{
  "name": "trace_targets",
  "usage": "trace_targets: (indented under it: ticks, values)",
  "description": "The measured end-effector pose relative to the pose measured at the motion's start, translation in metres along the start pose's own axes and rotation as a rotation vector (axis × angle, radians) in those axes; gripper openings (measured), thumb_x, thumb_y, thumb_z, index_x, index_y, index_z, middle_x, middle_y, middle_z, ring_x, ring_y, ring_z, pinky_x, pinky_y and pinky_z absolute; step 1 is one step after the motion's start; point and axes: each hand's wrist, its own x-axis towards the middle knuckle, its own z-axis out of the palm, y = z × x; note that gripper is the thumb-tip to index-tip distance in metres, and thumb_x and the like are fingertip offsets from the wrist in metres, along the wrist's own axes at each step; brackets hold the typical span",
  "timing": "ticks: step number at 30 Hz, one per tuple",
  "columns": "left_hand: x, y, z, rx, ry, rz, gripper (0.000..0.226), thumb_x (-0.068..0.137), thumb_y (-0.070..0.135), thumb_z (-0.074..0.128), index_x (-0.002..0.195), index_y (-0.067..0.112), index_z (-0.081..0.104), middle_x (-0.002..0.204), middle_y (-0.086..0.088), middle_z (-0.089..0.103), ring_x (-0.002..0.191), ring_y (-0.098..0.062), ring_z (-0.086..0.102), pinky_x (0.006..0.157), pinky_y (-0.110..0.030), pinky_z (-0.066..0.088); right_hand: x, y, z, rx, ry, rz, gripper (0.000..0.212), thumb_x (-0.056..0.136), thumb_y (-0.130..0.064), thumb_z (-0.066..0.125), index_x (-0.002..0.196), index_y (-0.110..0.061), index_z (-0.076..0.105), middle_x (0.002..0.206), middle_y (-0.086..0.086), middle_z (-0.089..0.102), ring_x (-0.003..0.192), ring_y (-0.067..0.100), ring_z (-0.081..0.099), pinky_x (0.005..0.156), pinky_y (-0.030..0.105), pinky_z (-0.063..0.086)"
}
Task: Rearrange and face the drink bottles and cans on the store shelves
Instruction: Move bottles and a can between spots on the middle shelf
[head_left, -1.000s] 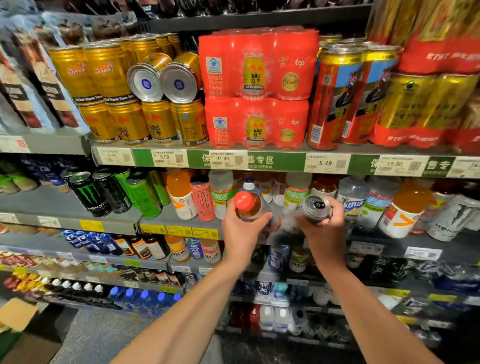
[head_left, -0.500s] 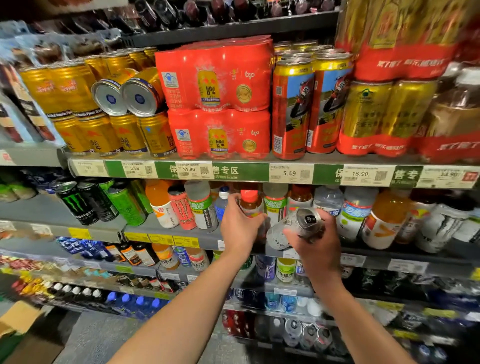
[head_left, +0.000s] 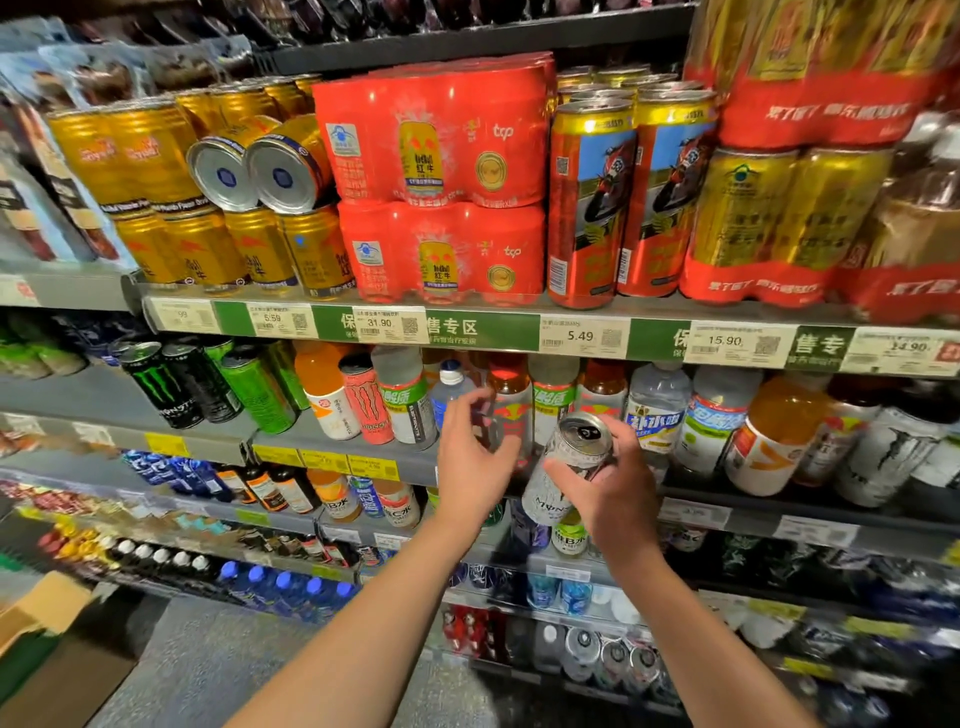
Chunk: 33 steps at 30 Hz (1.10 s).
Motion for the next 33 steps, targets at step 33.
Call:
trace_targets:
  ticks: [33]
  values:
    - [0.116,-0.175,-0.256,-0.179,0.154,-0.169,0.045,0.06,0.038,0.094,0.083,0.032,0.055,0.093,-0.003,0.066,0.083,-0.018,0.064,0.072,-0.033,0.054,-0.016,-0.12,0.308,-0.03,-0.033,0.099,0.017,0.087,-0.026,0.078,0.098,-0.031,0.066,0.094,-0.004,0.068,0.085,0.011,0.064,0.075,0.019,0.05]
